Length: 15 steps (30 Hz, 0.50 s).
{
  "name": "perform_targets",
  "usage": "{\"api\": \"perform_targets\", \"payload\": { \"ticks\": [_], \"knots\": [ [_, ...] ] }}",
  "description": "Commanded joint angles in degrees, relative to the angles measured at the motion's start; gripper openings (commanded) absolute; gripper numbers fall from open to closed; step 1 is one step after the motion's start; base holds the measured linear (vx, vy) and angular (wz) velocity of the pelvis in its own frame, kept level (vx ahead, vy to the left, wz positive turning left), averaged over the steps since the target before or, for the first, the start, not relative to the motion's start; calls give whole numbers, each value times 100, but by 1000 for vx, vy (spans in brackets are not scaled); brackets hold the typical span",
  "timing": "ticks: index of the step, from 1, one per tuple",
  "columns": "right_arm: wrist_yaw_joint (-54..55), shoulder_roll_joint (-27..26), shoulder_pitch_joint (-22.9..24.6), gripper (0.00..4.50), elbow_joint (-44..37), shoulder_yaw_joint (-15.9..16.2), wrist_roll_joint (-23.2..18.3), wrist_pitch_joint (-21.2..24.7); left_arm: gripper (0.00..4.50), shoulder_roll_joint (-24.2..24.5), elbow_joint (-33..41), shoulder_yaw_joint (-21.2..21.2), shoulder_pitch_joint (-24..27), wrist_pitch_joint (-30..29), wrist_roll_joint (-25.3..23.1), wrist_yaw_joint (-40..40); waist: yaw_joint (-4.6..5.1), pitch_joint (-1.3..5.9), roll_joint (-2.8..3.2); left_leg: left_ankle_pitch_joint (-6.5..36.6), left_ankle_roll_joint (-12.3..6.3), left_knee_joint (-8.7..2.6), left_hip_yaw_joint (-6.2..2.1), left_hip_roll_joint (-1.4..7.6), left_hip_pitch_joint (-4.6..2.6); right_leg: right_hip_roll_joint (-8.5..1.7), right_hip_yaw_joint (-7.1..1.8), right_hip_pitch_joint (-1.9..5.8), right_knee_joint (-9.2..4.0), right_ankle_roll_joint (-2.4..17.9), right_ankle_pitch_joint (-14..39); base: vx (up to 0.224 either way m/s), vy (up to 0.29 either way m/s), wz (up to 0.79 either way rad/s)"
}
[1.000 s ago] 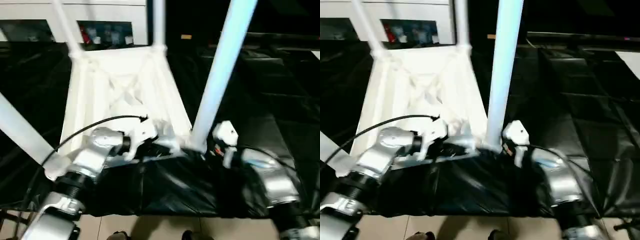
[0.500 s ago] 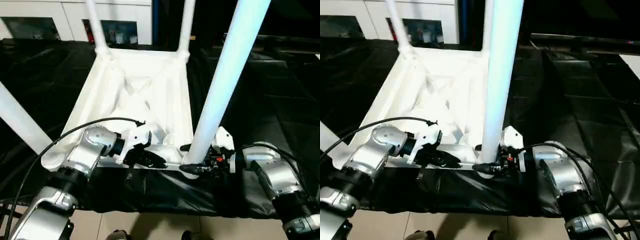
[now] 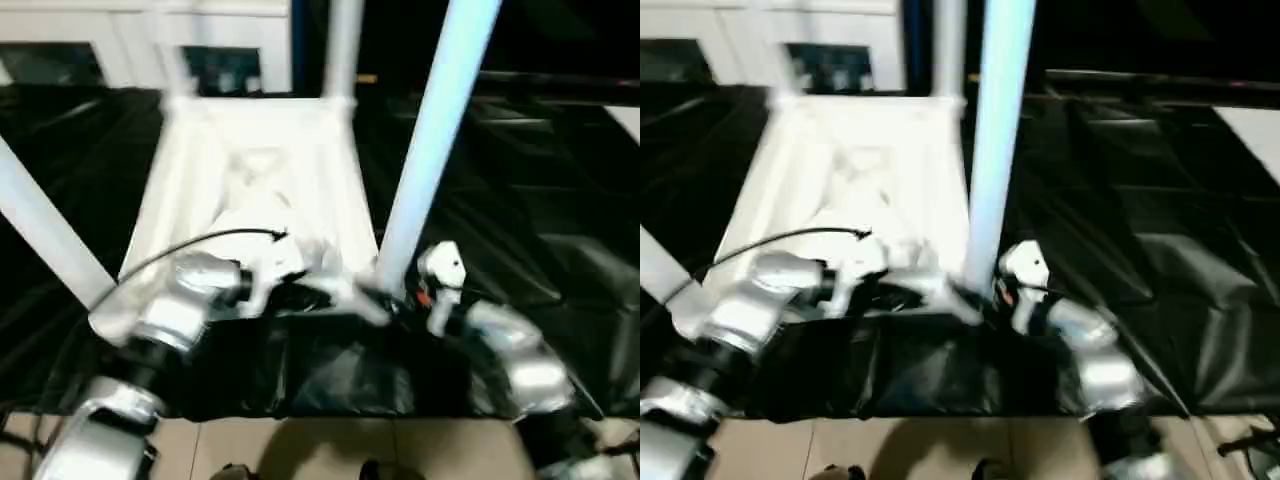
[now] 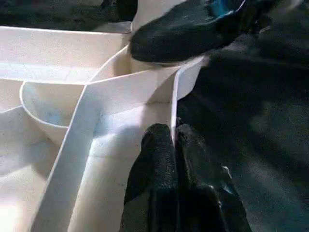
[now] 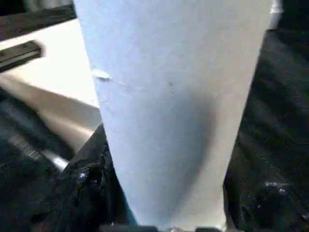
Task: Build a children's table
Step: Rotate leg to tighten
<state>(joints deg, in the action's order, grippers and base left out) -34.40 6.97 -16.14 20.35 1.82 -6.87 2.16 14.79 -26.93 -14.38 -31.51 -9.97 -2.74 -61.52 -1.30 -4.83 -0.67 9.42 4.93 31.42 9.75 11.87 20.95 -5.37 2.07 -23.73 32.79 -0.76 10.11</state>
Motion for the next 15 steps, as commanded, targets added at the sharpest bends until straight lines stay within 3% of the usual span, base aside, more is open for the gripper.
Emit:
{"api": "perform_targets", "payload": {
  "ticks": [1,4,6,7,11,15],
  "knots": [
    [495,-347,128,254,150,248,312,277,0,-368,12,-198,208,-237,23,341,11,183,-20,2487,10,-459,-20,59,-38,-188,-133,92,-578,505,3429,0,0,0],
    [1242,-800,70,254,227,247,436,227,0,-664,119,-267,274,-336,-24,699,51,180,-3,2565,38,-476,-27,55,-24,-163,-123,86,-568,501,3287,0,0,0],
    [1485,-894,-12,324,252,252,541,94,0,-723,152,-314,292,-334,-80,764,73,187,29,2594,23,-478,-26,42,-25,-150,-124,84,-562,504,3136,0,0,0],
    [1476,-904,-66,324,260,222,489,19,0,-723,166,-334,293,-333,-92,761,91,182,25,2653,21,-480,-22,44,-23,-142,-122,77,-570,500,3132,0,0,0],
    [1103,-665,-170,368,184,246,423,-83,0,-572,172,-393,296,-236,-113,577,92,217,42,2395,-76,-469,9,56,5,-128,-140,119,-514,669,2429,0,0,0],
    [151,-128,-191,379,101,409,339,-86,0,-257,196,-447,319,-26,-116,141,59,249,37,2064,-230,-431,46,69,18,-122,-145,188,-446,939,1761,0,0,0]
  ]
}}
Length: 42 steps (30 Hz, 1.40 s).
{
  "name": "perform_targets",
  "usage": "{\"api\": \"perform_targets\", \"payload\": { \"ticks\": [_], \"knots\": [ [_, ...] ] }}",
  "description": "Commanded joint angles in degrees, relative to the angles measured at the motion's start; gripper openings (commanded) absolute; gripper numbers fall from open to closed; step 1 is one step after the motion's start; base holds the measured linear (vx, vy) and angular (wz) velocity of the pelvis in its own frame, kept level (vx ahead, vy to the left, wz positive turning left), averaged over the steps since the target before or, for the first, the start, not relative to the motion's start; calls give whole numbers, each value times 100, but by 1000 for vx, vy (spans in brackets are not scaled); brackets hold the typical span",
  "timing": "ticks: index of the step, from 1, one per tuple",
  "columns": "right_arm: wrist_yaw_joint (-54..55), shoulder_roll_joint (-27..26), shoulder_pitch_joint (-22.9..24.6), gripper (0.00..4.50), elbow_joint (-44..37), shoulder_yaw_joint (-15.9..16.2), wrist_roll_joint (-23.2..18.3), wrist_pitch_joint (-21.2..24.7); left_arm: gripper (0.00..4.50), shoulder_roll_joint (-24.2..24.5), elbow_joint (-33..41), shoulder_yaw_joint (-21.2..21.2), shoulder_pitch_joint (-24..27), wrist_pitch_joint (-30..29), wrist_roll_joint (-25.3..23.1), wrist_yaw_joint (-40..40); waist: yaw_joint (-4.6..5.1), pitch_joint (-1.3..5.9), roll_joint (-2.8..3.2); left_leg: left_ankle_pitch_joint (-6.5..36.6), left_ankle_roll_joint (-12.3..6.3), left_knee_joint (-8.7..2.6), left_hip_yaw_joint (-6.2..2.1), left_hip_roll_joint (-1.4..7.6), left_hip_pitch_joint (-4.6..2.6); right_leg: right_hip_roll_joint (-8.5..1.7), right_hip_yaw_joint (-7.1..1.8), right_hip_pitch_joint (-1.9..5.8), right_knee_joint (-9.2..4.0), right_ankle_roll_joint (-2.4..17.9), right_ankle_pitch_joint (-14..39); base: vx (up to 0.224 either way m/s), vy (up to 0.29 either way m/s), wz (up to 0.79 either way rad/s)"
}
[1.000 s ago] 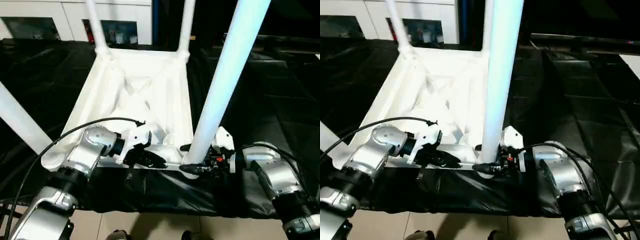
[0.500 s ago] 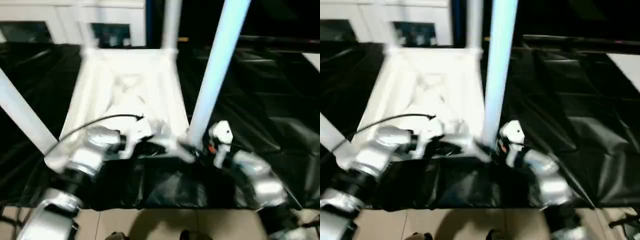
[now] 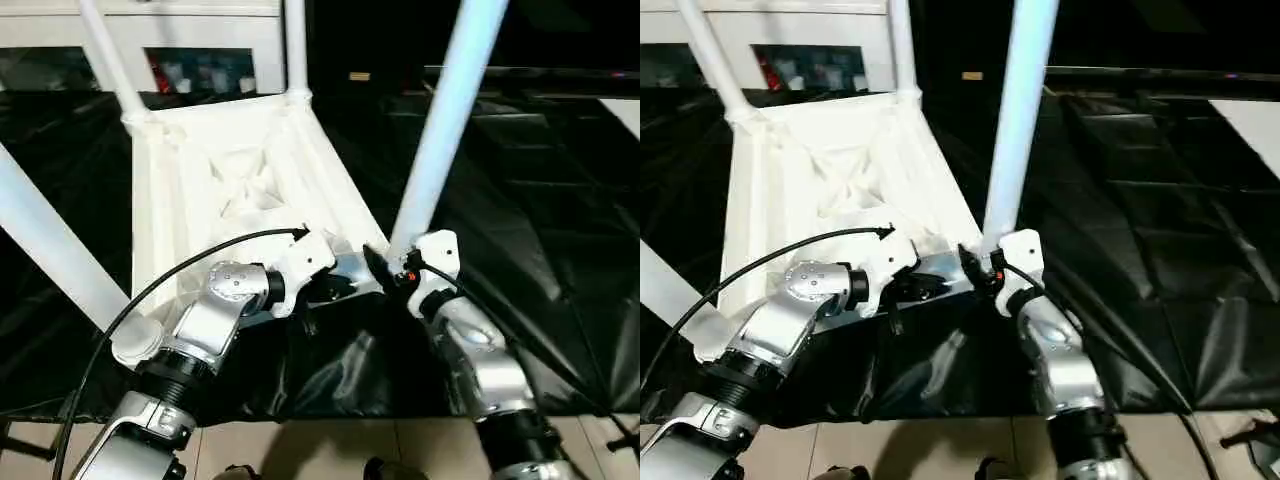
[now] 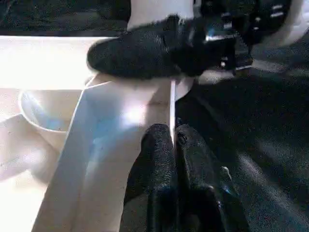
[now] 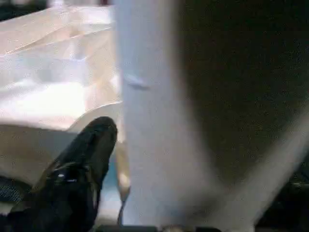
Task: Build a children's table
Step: Rotate leg to tighten
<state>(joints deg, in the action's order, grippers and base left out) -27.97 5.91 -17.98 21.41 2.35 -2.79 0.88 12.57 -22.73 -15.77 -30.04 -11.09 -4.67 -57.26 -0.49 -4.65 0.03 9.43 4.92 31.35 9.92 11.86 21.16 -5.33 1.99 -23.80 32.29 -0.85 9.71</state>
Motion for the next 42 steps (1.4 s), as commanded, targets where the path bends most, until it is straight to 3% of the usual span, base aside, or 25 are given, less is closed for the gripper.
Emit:
{"api": "perform_targets", "payload": {
  "ticks": [1,4,5,6,9,11,13,14,15,17,18,26,30,34,35,36,38,39,41,42],
  "knots": [
    [-635,57,-5,379,-24,389,-84,34,0,14,-225,-324,174,128,74,-357,-16,232,-31,1984,-266,-415,41,66,13,-134,-140,205,-387,993,1704,0,0,0],
    [-1822,642,4,379,-105,571,-303,-10,0,359,-339,-388,133,325,71,-854,-27,282,-66,1606,-431,-356,71,52,-2,-129,-138,251,-338,1153,1191,18,-7,2],
    [-2037,739,6,379,-130,589,-366,10,0,419,-350,-398,124,349,78,-949,-44,295,-50,1353,-562,-331,83,58,-5,-130,-137,268,-297,1290,807,53,-20,5],
    [-2594,984,14,379,-204,657,-509,15,0,571,-371,-423,103,453,135,-1262,-46,304,-70,1077,-677,-310,83,51,20,-124,-122,309,-252,1402,446,52,-23,2],
    [-3027,1126,11,379,-253,697,-648,17,0,696,-406,-452,78,530,153,-1490,-82,325,-61,692,-871,-268,99,53,0,-135,-123,322,-185,1662,-147,0,0,0],
    [-3636,1335,-31,379,-269,819,-795,97,0,882,-514,-519,20,693,137,-1761,-119,304,-67,779,-916,-265,103,53,-13,-129,-120,320,-191,1688,1,0,0,0],
    [-3912,1433,-90,379,-190,902,-798,162,0,955,-575,-547,-15,764,139,-1878,-171,273,-54,988,-797,-290,107,87,-31,-133,-114,300,-214,1638,491,0,0,0],
    [-3996,1462,-120,379,-142,930,-788,208,0,976,-593,-552,-27,779,152,-1925,-171,273,-54,988,-797,-290,107,87,-31,-133,-114,300,-214,1638,491,0,0,0],
    [-4288,1541,-205,355,-30,1043,-827,334,0,1015,-642,-559,-65,818,211,-2058,-177,260,-57,1193,-660,-307,102,95,-34,-132,-109,292,-231,1597,869,0,0,0],
    [-4362,1557,-228,347,2,1074,-831,336,0,1019,-652,-555,-73,815,231,-2086,-191,253,-49,1358,-542,-316,103,111,-56,-148,-122,270,-254,1544,1147,0,0,0],
    [-4511,1568,-280,344,77,1114,-836,314,0,1027,-677,-546,-86,823,274,-2139,-198,262,-101,1377,-505,-311,104,111,-55,-155,-129,270,-244,1524,1235,0,0,0],
    [-4738,1460,-450,270,197,1175,-927,392,0,1025,-831,-497,-145,898,345,-2284,-202,299,-96,1097,-537,-290,102,93,-28,-149,-117,295,-195,1577,811,0,0,0],
    [-4575,1406,-323,261,37,1120,-934,438,0,1020,-825,-469,-137,856,386,-2244,-214,294,-99,1041,-572,-288,104,98,-26,-153,-113,297,-191,1598,768,0,0,0],
    [-3339,1079,-110,259,28,793,-736,551,0,867,-787,-310,-88,647,370,-1720,-204,264,-90,1298,-432,-331,93,102,-31,-168,-122,270,-247,1479,1268,0,0,0],
    [-2930,996,-73,259,80,752,-563,499,0,806,-755,-279,-66,588,382,-1610,-192,235,-69,1526,-300,-371,69,95,-24,-181,-122,256,-288,1357,1714,0,0,0],
    [-2587,903,-27,259,139,703,-438,399,0,728,-702,-242,-38,480,419,-1503,-154,228,-91,1792,-174,-396,45,87,-30,-188,-112,253,-338,1176,2241,0,0,0],
    [-1824,642,128,259,174,574,-254,441,0,488,-571,-208,52,281,469,-1192,-129,203,-88,2011,-43,-423,28,96,-43,-200,-133,209,-393,952,2733,0,0,0],
    [-1180,381,229,259,180,451,-151,530,0,251,-490,-216,122,158,457,-881,-123,172,-19,2229,27,-443,-3,81,-65,-201,-123,172,-429,840,3053,0,0,0],
    [-977,286,260,259,163,407,-137,560,0,172,-464,-218,140,113,451,-766,-73,147,-76,2564,91,-465,-47,43,-54,-186,-87,165,-495,563,3625,0,0,0],
    [-207,-142,305,259,124,226,-134,673,0,-129,-369,-310,204,-5,369,-419,-55,144,-82,2722,83,-462,-69,36,-89,-202,-82,131,-549,420,3932,0,0,0]
  ]
}}
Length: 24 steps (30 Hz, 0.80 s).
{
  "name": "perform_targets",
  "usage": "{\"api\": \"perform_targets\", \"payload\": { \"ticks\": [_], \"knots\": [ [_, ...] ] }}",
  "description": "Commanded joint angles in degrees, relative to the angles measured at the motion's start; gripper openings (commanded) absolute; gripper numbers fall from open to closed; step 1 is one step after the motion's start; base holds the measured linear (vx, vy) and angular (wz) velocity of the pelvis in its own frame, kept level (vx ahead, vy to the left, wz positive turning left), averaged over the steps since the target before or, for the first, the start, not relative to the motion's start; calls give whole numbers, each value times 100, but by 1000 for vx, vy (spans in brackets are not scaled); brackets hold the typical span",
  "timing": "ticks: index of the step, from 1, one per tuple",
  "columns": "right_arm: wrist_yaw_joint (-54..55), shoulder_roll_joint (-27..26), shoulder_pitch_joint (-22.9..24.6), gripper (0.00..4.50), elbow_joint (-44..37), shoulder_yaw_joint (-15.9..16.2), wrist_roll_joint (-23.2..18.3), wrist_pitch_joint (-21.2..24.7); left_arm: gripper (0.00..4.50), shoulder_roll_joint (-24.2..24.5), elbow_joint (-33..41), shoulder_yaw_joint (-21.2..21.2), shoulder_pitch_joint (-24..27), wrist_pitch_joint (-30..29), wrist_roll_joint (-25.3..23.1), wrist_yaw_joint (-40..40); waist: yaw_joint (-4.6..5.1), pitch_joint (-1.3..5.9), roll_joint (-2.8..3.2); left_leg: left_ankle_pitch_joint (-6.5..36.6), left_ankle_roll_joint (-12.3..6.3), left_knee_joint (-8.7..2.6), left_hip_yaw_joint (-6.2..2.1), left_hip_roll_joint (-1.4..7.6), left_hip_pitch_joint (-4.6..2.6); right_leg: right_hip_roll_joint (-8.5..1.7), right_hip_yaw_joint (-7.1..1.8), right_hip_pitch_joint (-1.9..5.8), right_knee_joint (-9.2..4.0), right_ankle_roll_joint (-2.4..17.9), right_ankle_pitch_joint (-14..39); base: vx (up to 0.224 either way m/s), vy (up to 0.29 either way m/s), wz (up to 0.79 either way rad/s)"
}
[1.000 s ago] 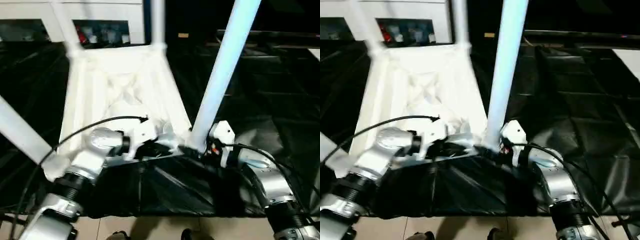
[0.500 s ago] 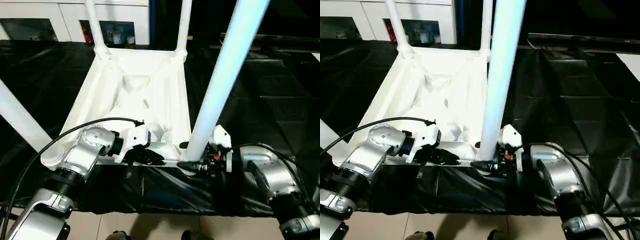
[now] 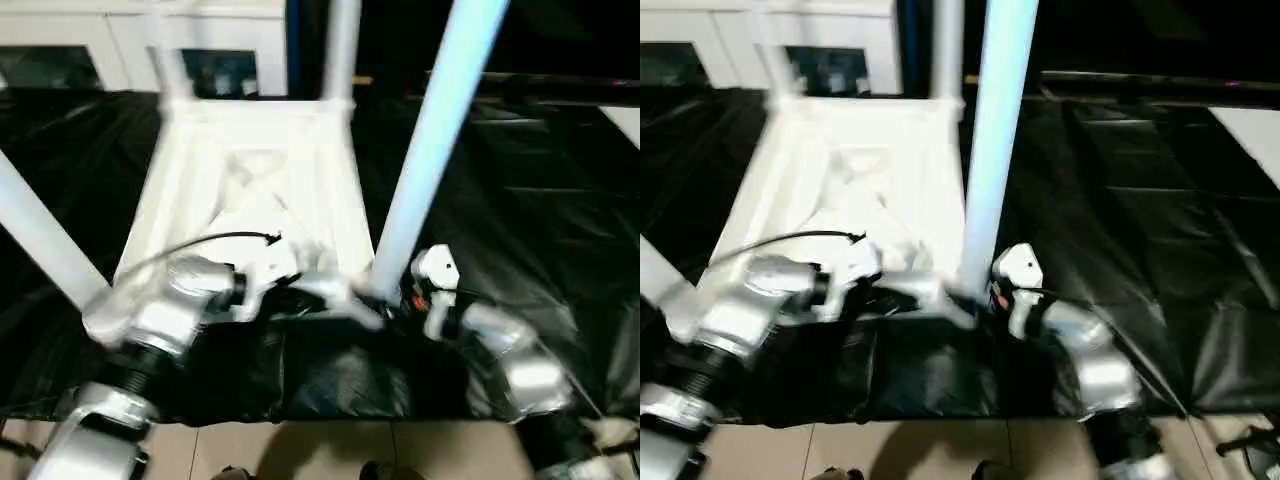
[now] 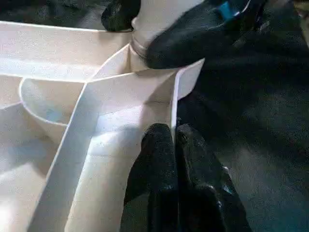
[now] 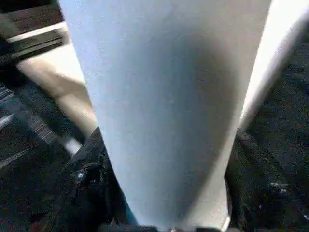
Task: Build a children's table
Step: Rotate leg to tighten
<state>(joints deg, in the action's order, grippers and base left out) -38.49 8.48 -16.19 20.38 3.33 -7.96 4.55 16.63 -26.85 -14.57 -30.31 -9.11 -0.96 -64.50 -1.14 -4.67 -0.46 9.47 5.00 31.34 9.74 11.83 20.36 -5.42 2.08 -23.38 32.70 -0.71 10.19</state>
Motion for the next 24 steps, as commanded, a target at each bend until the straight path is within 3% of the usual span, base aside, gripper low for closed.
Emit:
{"api": "perform_targets", "payload": {
  "ticks": [1,2,4,6,7,8,10,14,16,18,20,21,22,24],
  "knots": [
    [971,-475,128,259,221,104,385,316,0,-583,53,-446,239,-219,-16,357,9,144,33,2774,96,-463,-56,48,-37,-202,-102,69,-602,404,3886,0,0,0],
    [1387,-730,133,259,204,27,392,350,0,-743,86,-496,263,-269,-63,533,43,121,12,2905,99,-470,-62,41,-67,-185,-84,31,-652,355,3958,0,0,0],
    [1703,-937,111,259,209,1,372,396,0,-843,97,-529,265,-318,-89,640,86,128,-3,3029,90,-490,-93,18,-59,-170,-41,64,-680,254,4057,0,0,0],
    [1917,-1127,56,259,238,79,453,372,0,-926,62,-589,258,-287,-172,722,127,117,112,3310,76,-494,-110,13,-114,-156,-15,19,-727,213,4045,0,0,0],
    [1917,-1127,56,259,238,79,453,372,0,-926,62,-589,258,-287,-172,722,146,114,95,3372,68,-501,-103,13,-119,-143,-2,20,-756,208,4013,0,0,0],
    [1953,-1194,4,294,251,130,494,344,0,-965,53,-604,259,-294,-186,734,156,121,94,3357,52,-530,-128,15,-77,-148,16,78,-728,211,3873,0,0,0],
    [1844,-1167,-61,329,193,146,468,206,0,-955,83,-611,260,-321,-202,714,161,130,103,3360,43,-553,-122,33,-65,-147,-7,80,-711,302,3563,0,0,0],
    [1652,-973,-110,347,170,67,419,118,0,-852,82,-558,246,-288,-218,660,126,155,89,3196,6,-543,-67,51,-79,-141,-72,62,-667,522,3034,0,0,0],
    [980,-510,-198,366,151,43,275,110,0,-583,57,-475,222,-122,-154,354,100,180,70,2955,-52,-527,-32,60,-57,-142,-106,92,-624,654,2678,0,0,0],
    [398,-177,-229,374,74,103,179,107,0,-394,30,-420,205,-28,-72,79,62,204,31,2446,-204,-491,26,62,9,-135,-145,139,-545,844,2035,0,0,0],
    [92,-10,-238,374,28,135,123,55,0,-306,13,-381,194,-31,-20,-60,51,218,21,2124,-307,-464,48,53,55,-142,-157,178,-487,957,1821,0,0,0],
    [-220,153,-253,374,-1,174,75,-2,0,-222,-25,-358,173,38,19,-210,48,223,-6,2068,-352,-446,60,48,56,-141,-153,184,-489,966,1868,0,0,0],
    [-640,339,-262,374,-45,231,-15,-29,0,-125,-78,-333,143,101,45,-371,26,250,10,1911,-406,-416,84,68,13,-161,-175,160,-480,1061,1779,83,-51,11],
    [-1186,571,-266,374,-100,333,-111,-70,0,2,-117,-330,107,174,48,-559,-15,291,-5,1296,-632,-319,143,54,13,-132,-184,201,-368,1381,793,84,-56,11]
  ]
}}
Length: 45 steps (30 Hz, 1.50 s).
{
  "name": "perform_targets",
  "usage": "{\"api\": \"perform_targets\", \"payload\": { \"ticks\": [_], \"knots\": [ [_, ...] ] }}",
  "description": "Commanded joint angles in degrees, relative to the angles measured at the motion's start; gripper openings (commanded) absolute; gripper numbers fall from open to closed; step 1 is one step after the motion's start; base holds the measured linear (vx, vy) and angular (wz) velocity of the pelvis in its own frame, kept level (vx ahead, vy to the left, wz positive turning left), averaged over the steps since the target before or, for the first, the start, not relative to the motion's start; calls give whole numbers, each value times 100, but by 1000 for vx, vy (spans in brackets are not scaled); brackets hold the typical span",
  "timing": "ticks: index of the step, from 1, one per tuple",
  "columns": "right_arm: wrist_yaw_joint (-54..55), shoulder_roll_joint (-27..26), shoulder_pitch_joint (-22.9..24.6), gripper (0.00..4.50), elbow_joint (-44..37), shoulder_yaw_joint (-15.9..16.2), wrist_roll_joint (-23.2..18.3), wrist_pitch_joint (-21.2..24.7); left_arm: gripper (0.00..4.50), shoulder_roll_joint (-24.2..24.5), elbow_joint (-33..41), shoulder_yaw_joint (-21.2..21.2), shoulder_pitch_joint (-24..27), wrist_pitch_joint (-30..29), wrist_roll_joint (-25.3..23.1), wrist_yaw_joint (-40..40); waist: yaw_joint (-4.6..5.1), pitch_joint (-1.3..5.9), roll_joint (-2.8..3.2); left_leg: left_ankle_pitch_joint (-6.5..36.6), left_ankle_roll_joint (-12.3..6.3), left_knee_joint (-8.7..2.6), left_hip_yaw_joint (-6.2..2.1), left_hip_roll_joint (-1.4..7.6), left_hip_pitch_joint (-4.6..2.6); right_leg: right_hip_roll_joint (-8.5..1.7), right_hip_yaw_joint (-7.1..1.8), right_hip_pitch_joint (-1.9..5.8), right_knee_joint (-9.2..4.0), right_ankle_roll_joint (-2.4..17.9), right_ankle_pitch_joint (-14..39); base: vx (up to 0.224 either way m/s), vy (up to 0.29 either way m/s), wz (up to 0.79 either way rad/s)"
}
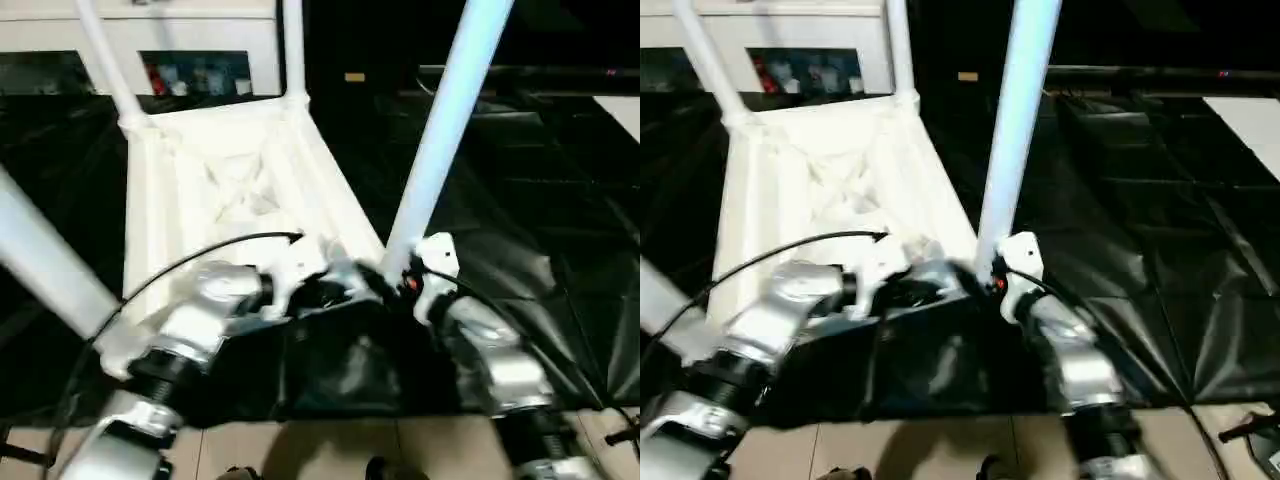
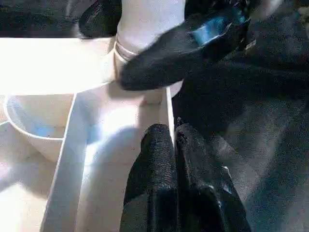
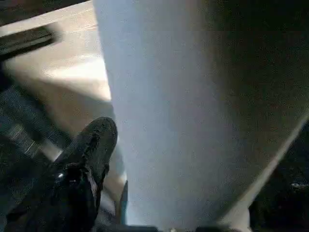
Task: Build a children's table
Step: Rotate leg to tighten
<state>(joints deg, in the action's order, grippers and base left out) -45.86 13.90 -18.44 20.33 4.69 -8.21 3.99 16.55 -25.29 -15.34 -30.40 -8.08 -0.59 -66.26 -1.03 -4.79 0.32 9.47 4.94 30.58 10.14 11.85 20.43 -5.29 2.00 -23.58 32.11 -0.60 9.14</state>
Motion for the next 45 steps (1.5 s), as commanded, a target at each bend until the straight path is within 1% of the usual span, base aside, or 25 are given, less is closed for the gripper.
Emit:
{"api": "perform_targets", "payload": {
  "ticks": [1,2,4,6,7,10,11,13,18,24,26,27,28,30,32,33,35,37,38,39,40,41,43,44,45],
  "knots": [
    [-939,240,-48,374,-113,311,-141,-67,0,127,-306,-265,85,125,2,-551,-38,307,-91,1151,-677,-230,104,51,26,-144,-169,243,-273,1440,687,60,-64,4],
    [-1016,274,-52,374,-112,329,-149,-75,0,146,-315,-269,79,140,2,-581,-70,333,-85,846,-779,-204,101,36,60,-143,-156,288,-206,1524,309,60,-64,4],
    [-1557,490,-81,374,-112,443,-236,-77,0,273,-382,-293,39,224,6,-788,-111,323,-110,646,-886,-162,117,28,65,-132,-161,272,-166,1598,-51,33,-55,3],
    [-2283,739,-150,359,-74,622,-355,-45,0,447,-480,-368,-10,349,61,-1129,-154,328,-93,545,-930,-159,105,45,71,-121,-122,316,-127,1634,-34,13,-25,2],
    [-2283,739,-150,348,-74,622,-355,-45,0,447,-480,-368,-10,349,61,-1129,-161,316,-82,570,-929,-164,104,58,67,-117,-113,301,-134,1644,26,0,0,0],
    [-2743,878,-253,330,59,803,-350,-43,0,552,-572,-428,-66,433,58,-1320,-177,291,-85,802,-811,-187,100,86,42,-121,-101,273,-161,1626,478,0,0,0],
    [-2864,900,-296,305,132,851,-336,-65,0,570,-612,-434,-89,464,61,-1372,-176,285,-79,953,-741,-199,99,97,27,-127,-104,263,-177,1624,710,0,0,0],
    [-3017,910,-359,299,230,917,-309,-101,0,587,-668,-435,-121,500,70,-1440,-180,277,-82,1147,-610,-213,97,104,11,-139,-115,253,-202,1596,1011,0,0,0],
    [-3129,806,-497,267,396,947,-351,-148,0,619,-777,-420,-183,570,96,-1530,-181,287,-81,1169,-532,-218,86,99,27,-147,-117,263,-190,1565,1001,0,0,0],
    [-3007,730,-343,261,287,873,-431,-136,0,592,-758,-371,-131,545,152,-1454,-190,292,-92,1094,-552,-213,83,94,41,-156,-114,272,-187,1534,973,0,0,0],
    [-2596,605,-234,261,215,694,-471,-78,0,530,-712,-287,-87,453,175,-1232,-195,289,-95,1050,-560,-212,84,95,45,-156,-117,272,-183,1536,922,0,0,0],
    [-2430,561,-198,261,201,627,-462,-70,0,499,-701,-262,-76,429,174,-1137,-197,280,-80,1094,-532,-224,82,97,43,-159,-118,264,-197,1516,1014,0,0,0],
    [-2100,452,-128,260,172,506,-445,-120,0,432,-659,-210,-49,351,184,-962,-186,271,-91,1149,-506,-233,84,98,50,-164,-122,261,-212,1498,1105,0,0,0],
    [-1595,305,-61,259,167,365,-361,-145,0,343,-595,-156,-8,263,191,-743,-147,235,-105,1552,-335,-285,52,82,48,-178,-110,242,-296,1245,2009,0,0,0],
    [-1060,111,69,259,88,234,-288,-150,0,229,-478,-149,68,172,153,-482,-116,213,-97,1768,-229,-310,37,92,34,-192,-131,197,-355,1075,2475,0,0,0],
    [-496,-99,197,258,21,134,-156,-189,0,102,-358,-160,151,78,90,-201,-98,214,-98,1807,-149,-332,22,98,40,-190,-135,199,-359,979,2586,0,0,0],
    [-16,-304,310,257,-46,74,-37,-210,0,-15,-234,-187,225,-20,36,21,-70,201,-113,1965,-103,-351,0,79,50,-185,-122,185,-391,814,2871,0,0,0],
    [768,-567,374,257,-10,29,224,-56,0,-217,-86,-204,301,-206,-44,378,-47,188,-100,2034,-82,-366,-11,77,56,-174,-132,159,-410,733,2949,0,0,0],
    [1188,-717,381,257,39,1,366,-56,0,-317,-26,-240,326,-267,-116,553,-33,188,-93,2123,-50,-369,-16,67,36,-171,-132,139,-431,681,3073,0,0,0],
    [1224,-729,379,257,46,-3,376,-50,0,-328,-23,-240,327,-274,-119,571,-21,191,-97,2131,-26,-369,-20,58,41,-171,-138,131,-439,625,3138,0,0,0],
    [1714,-889,347,257,137,-47,506,32,0,-468,15,-238,336,-373,-161,809,-22,194,-78,2147,-14,-365,-20,57,29,-170,-142,121,-440,609,3145,0,0,0],
    [2530,-1185,250,257,334,-106,706,130,0,-729,79,-246,340,-529,-211,1175,-2,184,-84,2203,4,-363,-12,53,21,-159,-151,89,-456,589,3166,0,0,0],
    [3002,-1397,159,256,484,-106,841,141,0,-910,80,-278,332,-582,-289,1430,13,193,-91,2217,36,-368,-33,32,38,-160,-139,106,-459,499,3294,0,0,0],
    [3243,-1460,101,256,566,-93,950,149,0,-952,60,-331,322,-572,-359,1502,32,200,-58,2278,33,-359,-23,29,22,-143,-150,74,-477,469,3254,0,0,0],
    [3513,-1515,17,256,677,-72,1085,122,0,-992,45,-403,316,-548,-441,1574,45,199,-69,2321,32,-358,-27,15,30,-134,-148,71,-480,422,3266,0,0,0]
  ]
}}
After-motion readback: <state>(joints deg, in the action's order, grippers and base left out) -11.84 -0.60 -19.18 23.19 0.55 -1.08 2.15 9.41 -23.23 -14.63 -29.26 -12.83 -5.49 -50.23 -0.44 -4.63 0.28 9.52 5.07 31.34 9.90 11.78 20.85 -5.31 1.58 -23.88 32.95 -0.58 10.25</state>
